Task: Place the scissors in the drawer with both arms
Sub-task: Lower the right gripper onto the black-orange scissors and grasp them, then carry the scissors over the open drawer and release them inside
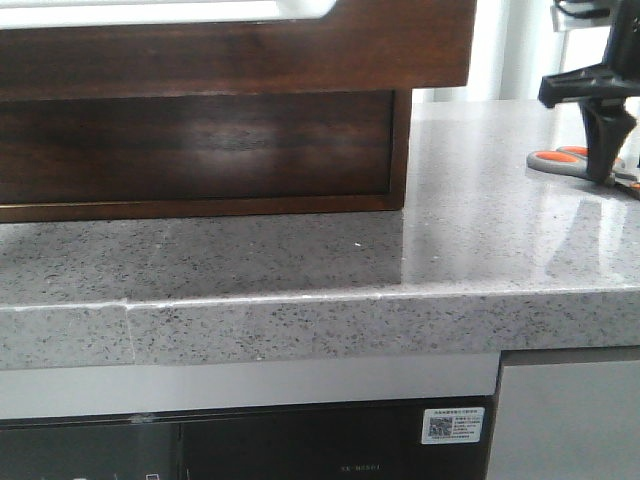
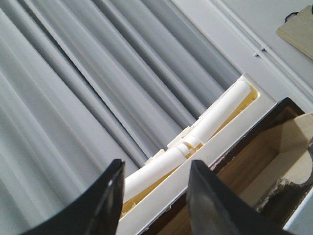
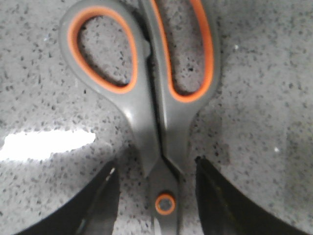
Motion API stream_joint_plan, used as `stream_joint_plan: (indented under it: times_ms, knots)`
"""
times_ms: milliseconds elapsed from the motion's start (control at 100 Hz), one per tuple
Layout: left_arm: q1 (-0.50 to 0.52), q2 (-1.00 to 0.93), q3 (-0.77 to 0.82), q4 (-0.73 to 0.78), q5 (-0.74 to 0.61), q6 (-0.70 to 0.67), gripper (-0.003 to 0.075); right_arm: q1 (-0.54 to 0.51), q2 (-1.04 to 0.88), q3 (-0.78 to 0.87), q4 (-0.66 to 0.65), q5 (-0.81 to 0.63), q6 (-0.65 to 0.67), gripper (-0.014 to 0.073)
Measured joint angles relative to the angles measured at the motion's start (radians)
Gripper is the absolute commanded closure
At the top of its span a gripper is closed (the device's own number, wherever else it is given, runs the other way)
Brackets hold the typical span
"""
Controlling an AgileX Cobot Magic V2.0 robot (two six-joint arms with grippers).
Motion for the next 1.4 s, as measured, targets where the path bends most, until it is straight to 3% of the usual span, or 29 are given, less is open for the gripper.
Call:
stream_joint_plan:
  times_ms: [250, 460, 700, 990, 1200, 1400]
  knots:
    - [0.000, 0.000, 0.000, 0.000, 0.002, 0.000, 0.0435, 0.000, 0.022, -0.009, 0.000, 0.000, 0.000, 0.0308]
    - [0.000, 0.000, 0.000, 0.000, 0.002, 0.000, 0.0435, 0.000, 0.022, -0.010, 0.000, 0.000, 0.000, 0.0668]
    - [0.000, 0.000, 0.000, -0.001, 0.002, 0.000, 0.0435, 0.000, 0.001, -0.008, 0.000, -0.010, -0.016, 0.0665]
    - [0.000, 0.000, 0.000, -0.001, 0.002, 0.000, 0.0435, 0.051, -0.263, -0.050, 0.124, -0.123, -0.149, 0.0665]
    - [0.000, 0.000, 0.000, -0.001, 0.002, 0.000, 0.0435, 0.170, -0.373, -0.178, 0.238, -0.130, -0.312, 0.0665]
    - [0.000, 0.000, 0.000, -0.001, 0.002, -0.001, 0.0435, 0.363, -0.388, -0.275, 0.278, -0.112, -0.442, 0.0665]
